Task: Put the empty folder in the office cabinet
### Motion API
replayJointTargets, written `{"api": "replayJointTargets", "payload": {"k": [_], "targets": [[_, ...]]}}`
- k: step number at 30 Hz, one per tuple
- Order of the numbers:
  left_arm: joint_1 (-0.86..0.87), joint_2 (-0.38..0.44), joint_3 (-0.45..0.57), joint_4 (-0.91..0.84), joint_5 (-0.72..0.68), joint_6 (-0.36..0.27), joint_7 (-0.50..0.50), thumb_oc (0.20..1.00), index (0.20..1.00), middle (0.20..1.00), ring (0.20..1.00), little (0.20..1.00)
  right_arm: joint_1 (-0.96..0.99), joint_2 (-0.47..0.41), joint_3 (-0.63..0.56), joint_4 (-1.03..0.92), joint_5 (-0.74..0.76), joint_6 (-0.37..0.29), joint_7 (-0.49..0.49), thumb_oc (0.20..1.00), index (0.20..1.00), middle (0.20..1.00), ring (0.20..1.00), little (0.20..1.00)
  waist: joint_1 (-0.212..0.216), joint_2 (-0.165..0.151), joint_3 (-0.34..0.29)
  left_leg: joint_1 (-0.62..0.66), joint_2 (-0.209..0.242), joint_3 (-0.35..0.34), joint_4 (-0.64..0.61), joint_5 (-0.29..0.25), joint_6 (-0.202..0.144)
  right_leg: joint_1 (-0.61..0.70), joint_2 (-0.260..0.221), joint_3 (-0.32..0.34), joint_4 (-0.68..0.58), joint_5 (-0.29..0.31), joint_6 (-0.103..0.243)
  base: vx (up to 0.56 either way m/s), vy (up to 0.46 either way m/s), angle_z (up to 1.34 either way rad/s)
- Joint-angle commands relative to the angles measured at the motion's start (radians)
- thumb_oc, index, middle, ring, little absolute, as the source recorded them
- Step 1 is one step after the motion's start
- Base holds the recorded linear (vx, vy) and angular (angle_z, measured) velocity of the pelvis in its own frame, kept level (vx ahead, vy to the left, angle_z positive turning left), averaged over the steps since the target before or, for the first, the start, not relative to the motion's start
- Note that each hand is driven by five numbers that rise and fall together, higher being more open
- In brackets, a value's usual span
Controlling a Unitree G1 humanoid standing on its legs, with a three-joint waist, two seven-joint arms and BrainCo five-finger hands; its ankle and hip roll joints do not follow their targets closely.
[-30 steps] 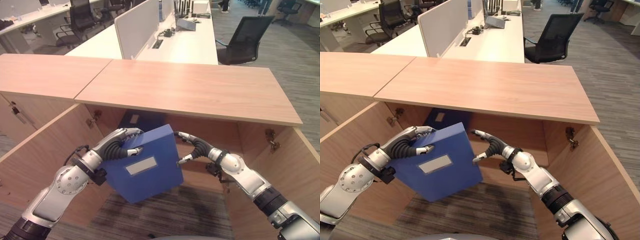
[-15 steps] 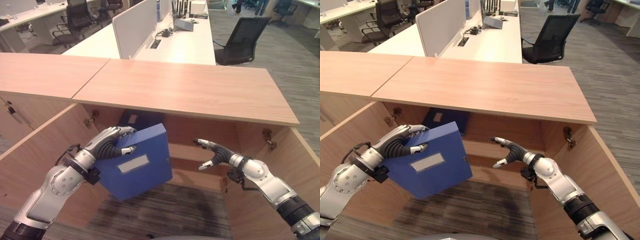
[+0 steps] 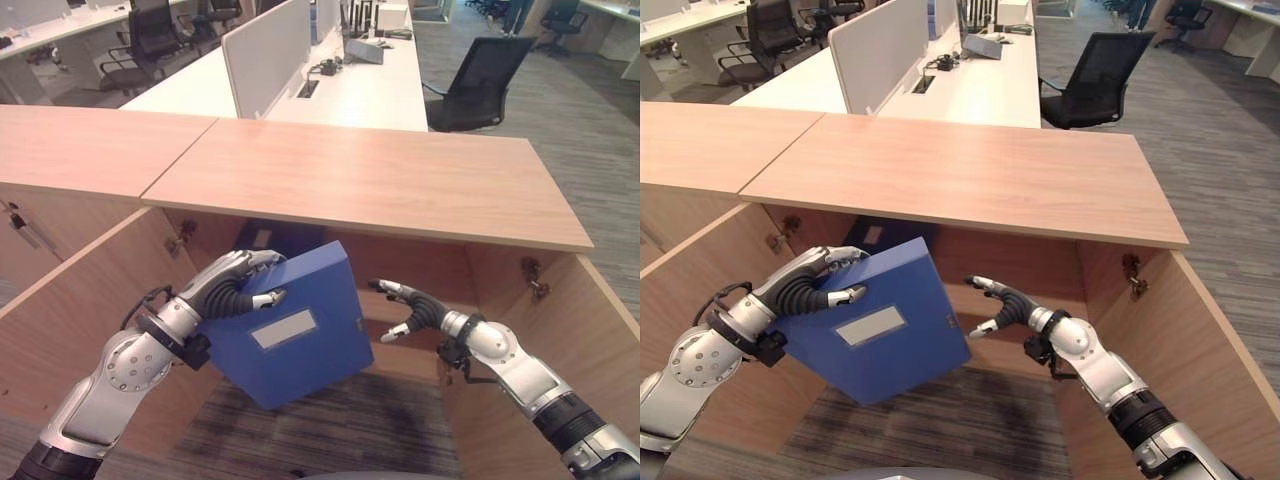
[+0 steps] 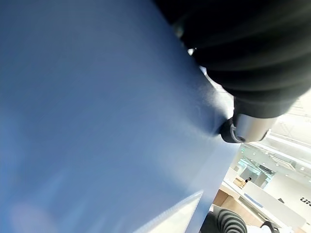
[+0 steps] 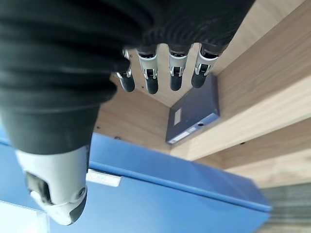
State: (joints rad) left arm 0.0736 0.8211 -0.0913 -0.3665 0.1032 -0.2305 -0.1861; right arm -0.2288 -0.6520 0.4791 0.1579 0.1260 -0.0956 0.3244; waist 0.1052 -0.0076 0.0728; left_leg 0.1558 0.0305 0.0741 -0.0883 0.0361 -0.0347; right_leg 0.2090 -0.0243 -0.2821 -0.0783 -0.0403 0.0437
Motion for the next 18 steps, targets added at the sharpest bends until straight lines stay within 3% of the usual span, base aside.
{"api": "replayJointTargets", "payload": {"k": [1, 10, 13, 15, 16, 18], "targets": [[-0.075, -0.006, -0.004, -0.044, -0.06, -0.048, 0.037, 0.2, 0.2, 0.2, 0.2, 0.2, -0.107, 0.037, 0.047, 0.007, 0.024, -0.035, -0.026, 1.0, 1.0, 1.0, 1.0, 1.0, 0.003, -0.053, -0.037, 0.025, -0.058, -0.014, 0.001, -0.102, 0.027, -0.043, -0.001, 0.024, -0.009, 0.038, 0.065, 0.0, 0.0, 0.0], [-0.15, -0.026, -0.059, -0.034, -0.024, -0.049, 0.062, 0.2, 0.2, 0.2, 0.2, 0.2, -0.135, 0.079, 0.127, -0.028, 0.044, -0.042, 0.022, 1.0, 1.0, 1.0, 1.0, 1.0, -0.004, -0.055, -0.037, 0.025, -0.057, -0.012, 0.001, -0.102, 0.026, -0.045, -0.001, 0.025, -0.009, 0.039, 0.065, 0.0, 0.0, 0.0], [-0.22, -0.061, -0.121, -0.01, 0.005, -0.042, 0.068, 0.2, 0.2, 0.2, 0.2, 0.2, -0.146, 0.106, 0.166, -0.065, 0.089, -0.024, 0.041, 1.0, 1.0, 1.0, 1.0, 1.0, -0.014, -0.056, -0.039, 0.024, -0.057, -0.009, 0.001, -0.103, 0.026, -0.046, -0.001, 0.028, -0.009, 0.041, 0.063, 0.0, 0.0, 0.0], [-0.261, -0.087, -0.155, 0.005, 0.023, -0.04, 0.08, 0.2, 0.2, 0.2, 0.2, 0.2, -0.167, 0.133, 0.189, -0.061, 0.119, -0.019, 0.044, 1.0, 1.0, 1.0, 1.0, 1.0, -0.015, -0.057, -0.041, 0.023, -0.057, -0.007, 0.001, -0.103, 0.026, -0.047, -0.001, 0.029, -0.009, 0.042, 0.063, 0.0, 0.0, 0.0], [-0.326, -0.125, -0.211, 0.022, 0.019, -0.04, 0.099, 0.2, 0.2, 0.2, 0.2, 0.2, -0.245, 0.245, 0.242, 0.045, 0.194, 0.005, 0.007, 1.0, 1.0, 1.0, 1.0, 1.0, -0.001, -0.055, -0.042, 0.024, -0.057, -0.008, 0.001, -0.1, 0.026, -0.046, -0.001, 0.028, -0.009, 0.042, 0.061, 0.0, 0.003, -0.04], [-0.342, -0.129, -0.216, 0.03, 0.022, -0.041, 0.111, 0.2, 0.2, 0.2, 0.2, 0.2, -0.274, 0.242, 0.244, 0.051, 0.188, 0.011, -0.002, 1.0, 1.0, 1.0, 1.0, 1.0, -0.002, -0.059, -0.041, 0.022, -0.057, -0.009, 0.001, -0.099, 0.026, -0.048, -0.001, 0.028, -0.009, 0.041, 0.061, 0.0, 0.002, -0.06]]}}
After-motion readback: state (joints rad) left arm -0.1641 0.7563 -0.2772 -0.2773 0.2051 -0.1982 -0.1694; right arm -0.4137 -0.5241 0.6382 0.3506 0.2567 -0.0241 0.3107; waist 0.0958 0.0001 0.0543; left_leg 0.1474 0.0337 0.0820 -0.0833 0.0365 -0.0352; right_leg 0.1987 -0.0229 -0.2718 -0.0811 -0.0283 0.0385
